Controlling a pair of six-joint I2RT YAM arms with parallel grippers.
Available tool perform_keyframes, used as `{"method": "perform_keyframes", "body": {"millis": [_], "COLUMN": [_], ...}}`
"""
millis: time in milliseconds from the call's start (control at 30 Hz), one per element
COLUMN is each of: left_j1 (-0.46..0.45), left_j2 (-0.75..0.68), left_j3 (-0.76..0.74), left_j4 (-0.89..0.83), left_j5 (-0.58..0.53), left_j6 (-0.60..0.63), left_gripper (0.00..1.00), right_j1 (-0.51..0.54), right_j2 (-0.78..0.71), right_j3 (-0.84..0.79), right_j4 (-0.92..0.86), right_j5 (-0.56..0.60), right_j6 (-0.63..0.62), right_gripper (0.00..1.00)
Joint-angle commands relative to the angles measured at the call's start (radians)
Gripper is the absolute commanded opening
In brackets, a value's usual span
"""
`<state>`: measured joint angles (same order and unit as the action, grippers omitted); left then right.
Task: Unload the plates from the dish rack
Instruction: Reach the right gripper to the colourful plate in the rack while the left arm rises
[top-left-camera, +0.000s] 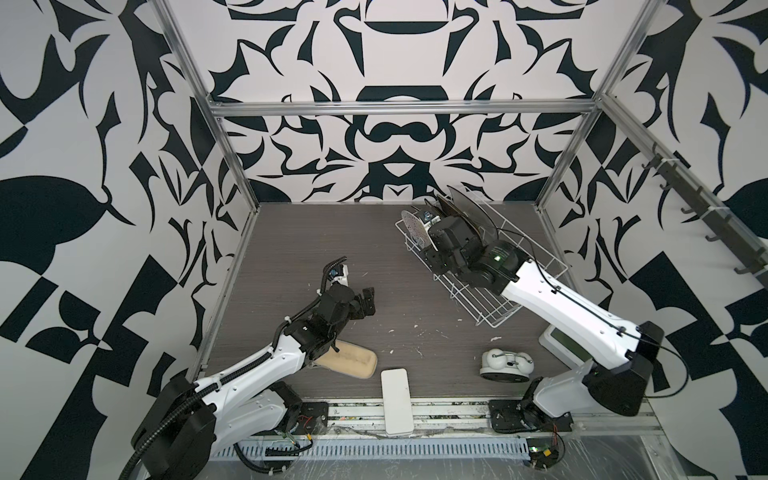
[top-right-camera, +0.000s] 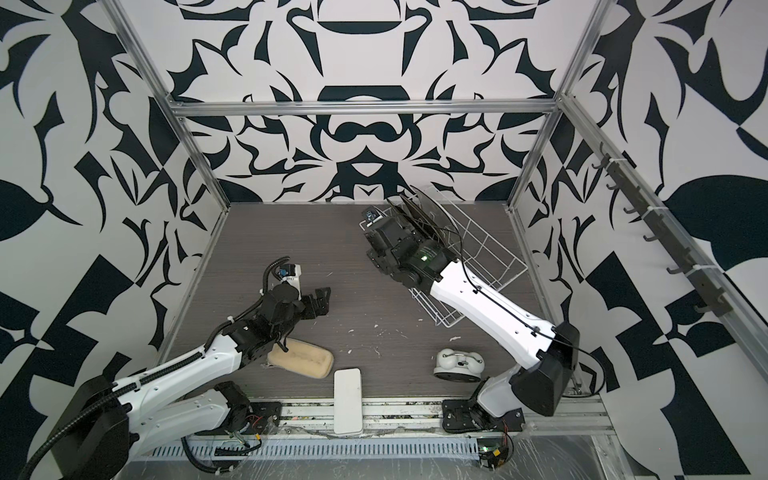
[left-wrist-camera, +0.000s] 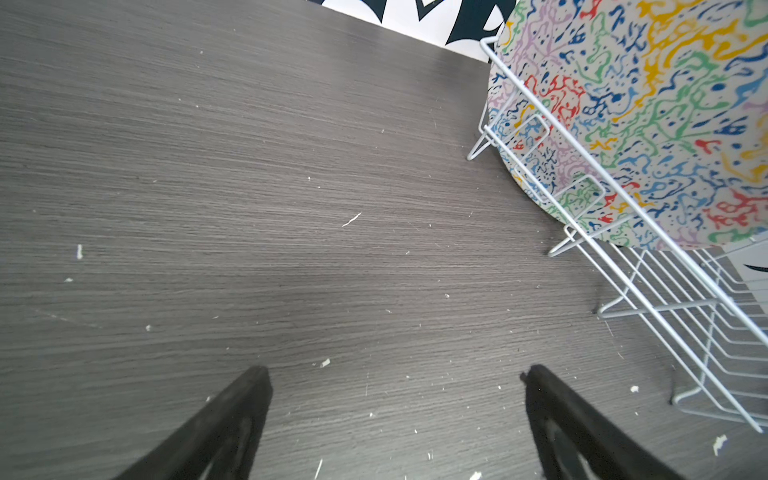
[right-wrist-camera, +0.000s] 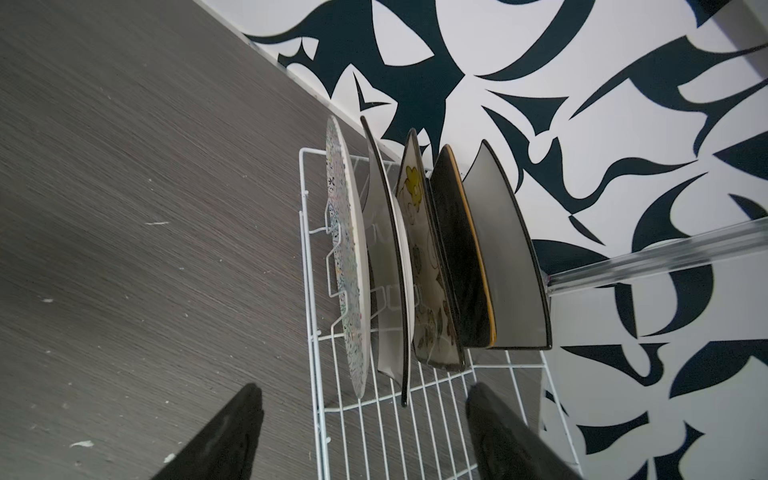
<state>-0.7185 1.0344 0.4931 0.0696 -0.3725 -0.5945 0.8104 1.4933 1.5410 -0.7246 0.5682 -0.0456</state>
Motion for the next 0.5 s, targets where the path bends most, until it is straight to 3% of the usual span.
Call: {"method": "perform_keyframes", "body": {"millis": [0, 333, 467], "left_j1": [-0.003, -0.002, -0.002], "left_j2": [-0.044, -0.052, -0.064], "left_j3": [0.011, 0.013, -0.047], "left_j4": [-0.04, -0.041, 0.057], "left_j5": [-0.008, -0.02, 0.011], "left_j6": [0.0, -0.003, -0.046], "left_gripper": [0.99, 0.99, 0.99], "right_j1": [0.0, -0.011, -0.021], "right_j2": [0.042, 0.235, 0.303], "right_j3": [0.097, 0.281, 0.355], "right_j4": [-0.029, -0.121, -0.153], "right_j5": [0.06, 0.108, 0.118], "right_j6": [-0.028, -0.061, -0.071], "right_gripper": [0.75, 0.66, 0.61]}}
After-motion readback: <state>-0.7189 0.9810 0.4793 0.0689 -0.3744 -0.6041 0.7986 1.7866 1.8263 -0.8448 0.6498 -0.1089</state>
